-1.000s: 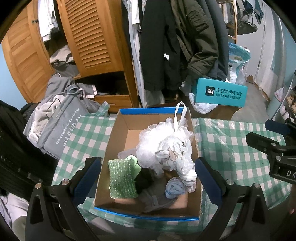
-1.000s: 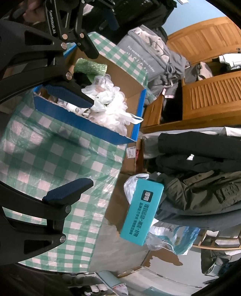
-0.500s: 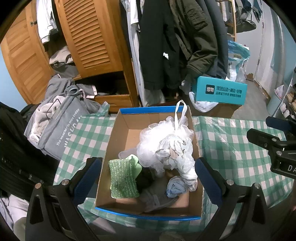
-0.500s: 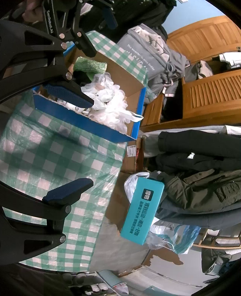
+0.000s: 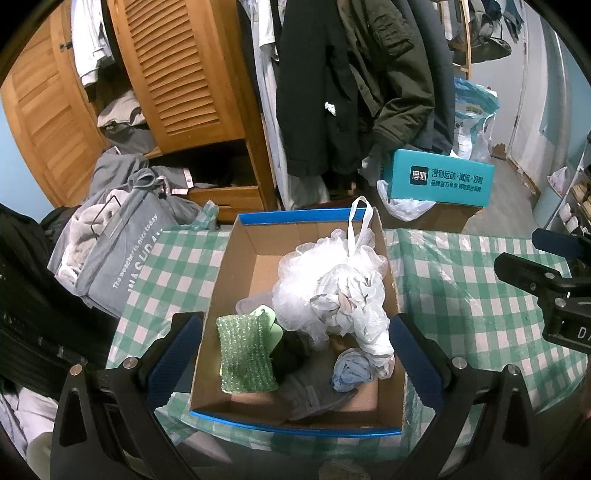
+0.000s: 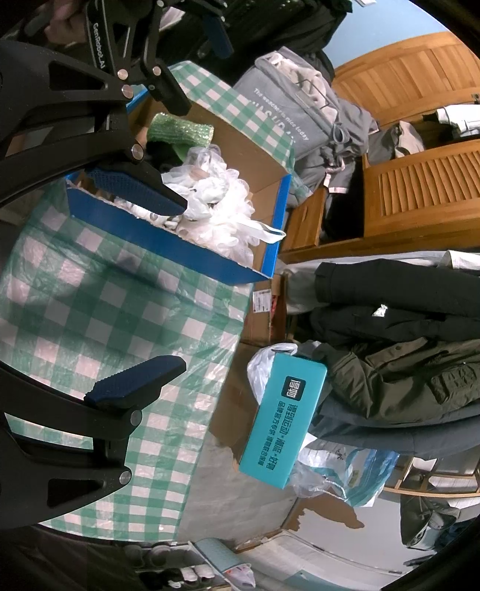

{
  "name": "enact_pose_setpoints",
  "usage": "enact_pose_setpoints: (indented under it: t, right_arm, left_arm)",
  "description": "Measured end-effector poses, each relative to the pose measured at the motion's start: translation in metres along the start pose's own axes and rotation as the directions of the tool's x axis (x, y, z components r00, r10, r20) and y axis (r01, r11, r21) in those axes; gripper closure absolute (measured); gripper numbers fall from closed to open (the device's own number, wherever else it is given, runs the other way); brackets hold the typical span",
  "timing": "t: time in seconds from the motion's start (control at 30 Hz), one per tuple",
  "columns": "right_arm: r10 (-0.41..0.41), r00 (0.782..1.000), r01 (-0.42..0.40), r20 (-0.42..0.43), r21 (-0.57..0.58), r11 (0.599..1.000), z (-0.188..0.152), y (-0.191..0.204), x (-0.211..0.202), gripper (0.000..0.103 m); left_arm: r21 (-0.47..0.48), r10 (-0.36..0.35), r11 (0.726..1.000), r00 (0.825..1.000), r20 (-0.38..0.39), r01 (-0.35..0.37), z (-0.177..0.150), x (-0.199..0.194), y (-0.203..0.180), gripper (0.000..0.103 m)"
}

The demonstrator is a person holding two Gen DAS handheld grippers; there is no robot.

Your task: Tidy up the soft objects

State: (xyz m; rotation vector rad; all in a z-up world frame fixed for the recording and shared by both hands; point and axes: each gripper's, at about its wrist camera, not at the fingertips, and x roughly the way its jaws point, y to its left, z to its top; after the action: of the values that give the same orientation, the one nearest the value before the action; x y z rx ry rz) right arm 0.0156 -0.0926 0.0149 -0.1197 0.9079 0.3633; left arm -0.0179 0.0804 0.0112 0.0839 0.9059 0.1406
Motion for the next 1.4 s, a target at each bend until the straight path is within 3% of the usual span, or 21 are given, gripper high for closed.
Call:
enact_pose_setpoints:
  t: [1.4]
  right_arm:
    - [-0.002, 1.000, 0.002, -0.001, -0.001, 1.000, -0.0002, -0.0001, -0.0005, 0.026]
  left_arm:
    - [0.011, 0.024, 1.000, 1.000, -0.002, -0.024, 0.0000, -0.0002, 0.0033, 0.001]
